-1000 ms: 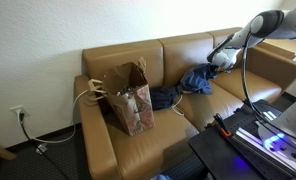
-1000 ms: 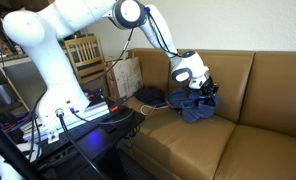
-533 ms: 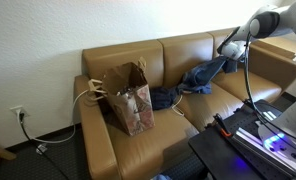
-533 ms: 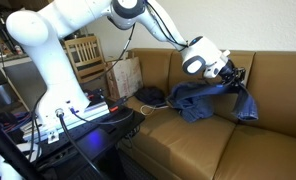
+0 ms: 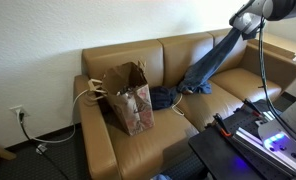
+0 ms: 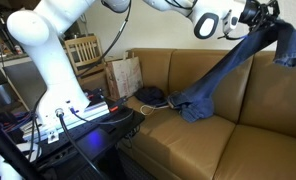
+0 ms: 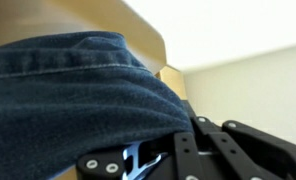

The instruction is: Spread the pair of jeans out on the couch

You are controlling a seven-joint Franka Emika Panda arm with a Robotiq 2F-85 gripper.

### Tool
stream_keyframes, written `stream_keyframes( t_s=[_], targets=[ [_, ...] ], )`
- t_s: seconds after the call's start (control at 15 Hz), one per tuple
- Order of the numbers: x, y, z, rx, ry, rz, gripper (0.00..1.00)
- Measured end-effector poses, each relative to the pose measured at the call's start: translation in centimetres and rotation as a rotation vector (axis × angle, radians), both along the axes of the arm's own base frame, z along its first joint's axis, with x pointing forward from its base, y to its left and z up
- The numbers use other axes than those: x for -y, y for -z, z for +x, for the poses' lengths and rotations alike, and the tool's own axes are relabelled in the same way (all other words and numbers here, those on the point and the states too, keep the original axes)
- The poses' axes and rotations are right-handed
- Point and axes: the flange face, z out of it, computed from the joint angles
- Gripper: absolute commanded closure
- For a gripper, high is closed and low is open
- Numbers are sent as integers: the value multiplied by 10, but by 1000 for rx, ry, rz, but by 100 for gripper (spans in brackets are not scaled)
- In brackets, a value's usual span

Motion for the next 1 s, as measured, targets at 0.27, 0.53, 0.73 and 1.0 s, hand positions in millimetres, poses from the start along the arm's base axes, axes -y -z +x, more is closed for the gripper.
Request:
stream_keyframes(
  t_s=[0.27, 0.53, 0.73, 1.0],
  targets=[
    [-29, -95, 22, 65, -68, -65, 97],
    [-49, -105, 30, 57, -104, -59, 99],
    [-23, -104, 11, 78, -20, -87, 99],
    [34, -171, -44, 198, 140, -177, 99]
  ],
)
